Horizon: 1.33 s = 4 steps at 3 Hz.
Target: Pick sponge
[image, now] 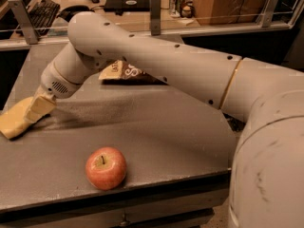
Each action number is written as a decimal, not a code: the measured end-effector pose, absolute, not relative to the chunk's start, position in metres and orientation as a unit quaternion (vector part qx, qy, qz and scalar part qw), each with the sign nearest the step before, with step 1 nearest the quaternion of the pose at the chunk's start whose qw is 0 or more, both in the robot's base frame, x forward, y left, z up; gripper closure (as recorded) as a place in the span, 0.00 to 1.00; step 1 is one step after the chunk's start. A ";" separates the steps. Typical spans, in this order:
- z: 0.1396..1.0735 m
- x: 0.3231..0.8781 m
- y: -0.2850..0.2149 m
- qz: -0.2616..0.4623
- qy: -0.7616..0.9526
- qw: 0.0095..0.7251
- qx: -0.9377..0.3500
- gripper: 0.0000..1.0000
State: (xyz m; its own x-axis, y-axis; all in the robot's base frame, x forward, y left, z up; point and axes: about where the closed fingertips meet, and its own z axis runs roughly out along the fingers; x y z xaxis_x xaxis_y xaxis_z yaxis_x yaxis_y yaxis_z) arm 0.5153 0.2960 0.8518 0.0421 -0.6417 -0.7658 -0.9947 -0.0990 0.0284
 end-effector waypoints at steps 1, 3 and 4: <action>0.847 0.511 0.298 0.329 0.621 0.271 -0.658 0.68; 0.869 0.549 0.236 0.290 0.650 0.312 -0.629 1.00; 0.907 0.591 0.177 0.255 0.660 0.355 -0.611 1.00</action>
Offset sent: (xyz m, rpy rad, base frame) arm 0.0000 -0.0188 -0.0195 -0.0061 0.0534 -0.0934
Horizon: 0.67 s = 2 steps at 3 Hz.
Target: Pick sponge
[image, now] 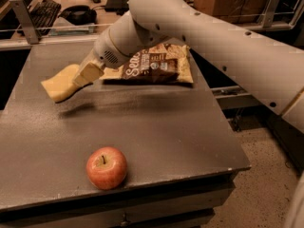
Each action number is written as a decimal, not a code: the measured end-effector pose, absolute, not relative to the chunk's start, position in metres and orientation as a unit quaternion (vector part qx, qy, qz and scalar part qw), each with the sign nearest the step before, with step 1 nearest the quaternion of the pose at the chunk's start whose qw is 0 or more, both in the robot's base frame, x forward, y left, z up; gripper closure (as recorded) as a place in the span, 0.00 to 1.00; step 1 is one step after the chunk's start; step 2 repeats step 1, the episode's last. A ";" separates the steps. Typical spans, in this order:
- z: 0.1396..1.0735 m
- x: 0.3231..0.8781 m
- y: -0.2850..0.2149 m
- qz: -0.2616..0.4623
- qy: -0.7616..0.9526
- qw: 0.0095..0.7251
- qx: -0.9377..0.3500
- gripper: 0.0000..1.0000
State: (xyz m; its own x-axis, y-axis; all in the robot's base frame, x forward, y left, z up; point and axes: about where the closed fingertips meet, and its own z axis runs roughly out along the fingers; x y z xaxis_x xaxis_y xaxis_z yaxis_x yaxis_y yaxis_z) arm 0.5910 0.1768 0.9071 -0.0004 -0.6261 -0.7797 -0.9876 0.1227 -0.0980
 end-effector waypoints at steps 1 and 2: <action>0.916 0.595 0.175 0.253 0.659 0.363 -0.609 1.00; 0.916 0.595 0.175 0.253 0.659 0.363 -0.609 1.00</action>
Offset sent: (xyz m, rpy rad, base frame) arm 0.0000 0.0000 0.0000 0.0000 0.0000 0.0000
